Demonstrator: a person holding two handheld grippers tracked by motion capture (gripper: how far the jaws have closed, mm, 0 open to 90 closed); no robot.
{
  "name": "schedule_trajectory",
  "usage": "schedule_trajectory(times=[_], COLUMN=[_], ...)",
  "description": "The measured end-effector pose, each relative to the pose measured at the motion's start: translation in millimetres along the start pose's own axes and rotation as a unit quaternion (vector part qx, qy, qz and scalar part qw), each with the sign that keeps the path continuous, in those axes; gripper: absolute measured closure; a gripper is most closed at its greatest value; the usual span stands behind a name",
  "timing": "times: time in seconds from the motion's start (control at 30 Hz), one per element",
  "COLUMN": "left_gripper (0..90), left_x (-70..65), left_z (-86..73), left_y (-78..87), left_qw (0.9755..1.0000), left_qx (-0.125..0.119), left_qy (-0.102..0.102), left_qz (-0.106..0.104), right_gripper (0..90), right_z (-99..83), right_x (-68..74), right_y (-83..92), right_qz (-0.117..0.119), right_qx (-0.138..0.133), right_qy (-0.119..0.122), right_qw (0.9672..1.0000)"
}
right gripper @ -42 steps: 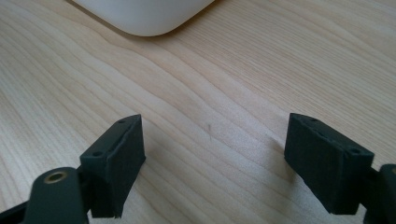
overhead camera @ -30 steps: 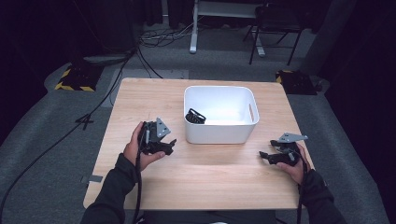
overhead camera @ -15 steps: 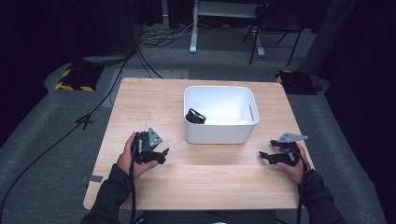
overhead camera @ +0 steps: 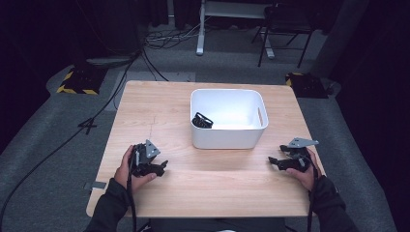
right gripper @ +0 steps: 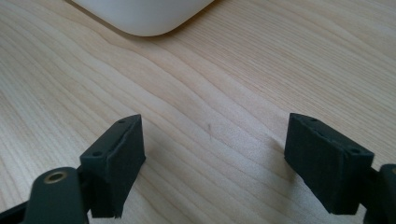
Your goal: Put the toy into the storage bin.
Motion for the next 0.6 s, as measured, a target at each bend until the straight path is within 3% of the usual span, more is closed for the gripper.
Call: schedule_trajectory(times=[0.27, 0.53, 0.6], left_gripper=[16.4, 16.3, 16.2], left_x=[4.8, 6.4, 7.0], left_z=[-14.2, -29.1, -32.5], left_y=[1.8, 2.5, 2.6], left_qw=[0.9999, 0.9993, 0.9994], left_qx=[0.003, 0.009, 0.007], left_qy=[0.013, 0.025, 0.027], left_qz=[-0.005, -0.025, -0.019], right_gripper=[20.2, 20.2, 20.2], right_z=[0.0, 0.0, 0.0], right_x=[0.0, 0.0, 0.1], right_y=[0.0, 0.0, 0.1], right_qz=[0.0, -0.001, 0.0], right_qx=[0.0, 0.0, 0.0], right_qy=[0.0, 0.0, 0.0], right_qw=[1.0, 1.0, 1.0])
Point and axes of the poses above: each handheld gripper's, and its own axes: y roughly backward along the jaws, z roughly out of its top, x roughly to its left, the point moved 4 cm from there along -y, roughly forward along the jaws, and after that the axes turned 5 degrees about y, right-handed, at the moved point
